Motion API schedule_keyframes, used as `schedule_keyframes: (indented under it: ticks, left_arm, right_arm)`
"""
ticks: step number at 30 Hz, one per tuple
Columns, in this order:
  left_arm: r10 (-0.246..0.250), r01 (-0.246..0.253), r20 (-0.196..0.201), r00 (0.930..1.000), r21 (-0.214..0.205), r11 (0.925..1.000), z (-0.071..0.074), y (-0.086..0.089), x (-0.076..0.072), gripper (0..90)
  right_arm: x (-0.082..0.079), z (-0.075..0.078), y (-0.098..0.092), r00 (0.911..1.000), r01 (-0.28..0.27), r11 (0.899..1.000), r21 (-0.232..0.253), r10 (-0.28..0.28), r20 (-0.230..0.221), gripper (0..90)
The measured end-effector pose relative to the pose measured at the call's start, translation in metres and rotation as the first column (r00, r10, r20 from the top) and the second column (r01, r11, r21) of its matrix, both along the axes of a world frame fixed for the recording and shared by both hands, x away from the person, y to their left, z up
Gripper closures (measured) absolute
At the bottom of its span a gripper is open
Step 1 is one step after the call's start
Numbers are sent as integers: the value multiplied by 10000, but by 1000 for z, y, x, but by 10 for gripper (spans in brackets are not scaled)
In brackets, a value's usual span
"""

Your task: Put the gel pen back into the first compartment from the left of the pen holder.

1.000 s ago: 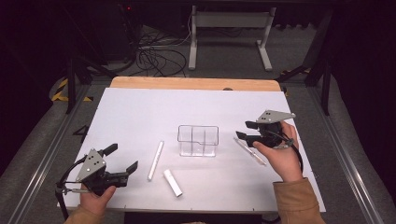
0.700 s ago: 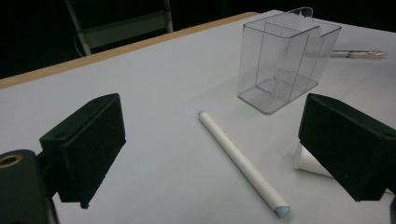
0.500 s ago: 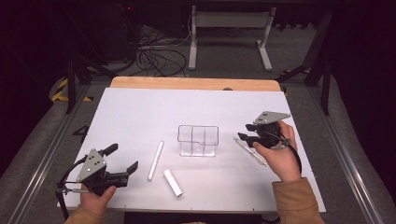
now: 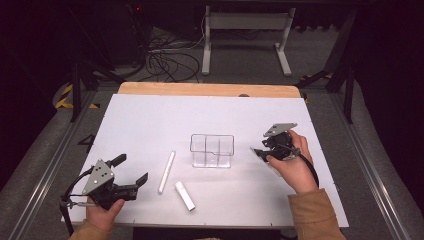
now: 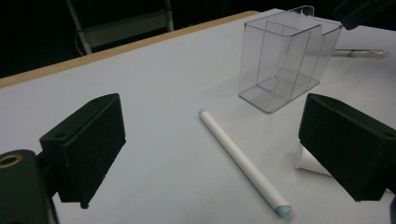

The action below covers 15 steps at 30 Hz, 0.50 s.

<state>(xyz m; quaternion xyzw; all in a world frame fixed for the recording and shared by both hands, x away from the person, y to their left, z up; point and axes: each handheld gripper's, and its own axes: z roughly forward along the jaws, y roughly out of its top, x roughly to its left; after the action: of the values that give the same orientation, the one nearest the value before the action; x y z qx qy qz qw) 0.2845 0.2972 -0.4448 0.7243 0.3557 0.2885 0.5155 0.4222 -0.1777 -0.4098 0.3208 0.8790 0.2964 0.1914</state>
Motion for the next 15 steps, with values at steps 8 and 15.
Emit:
schedule_keyframes:
  ticks: [8, 15]
  left_arm:
    - [18, -18, -50, 10000, 14, 10000, 0, 0, 0, 79]
    - [12, -12, -63, 10000, 13, 10000, -1, 0, 1, 79]
  right_arm:
    - [6, -10, -4, 9988, 151, 9977, -659, -181, -455, 565]
    - [11, -18, -5, 9968, 30, 9936, -1125, -119, -786, 584]
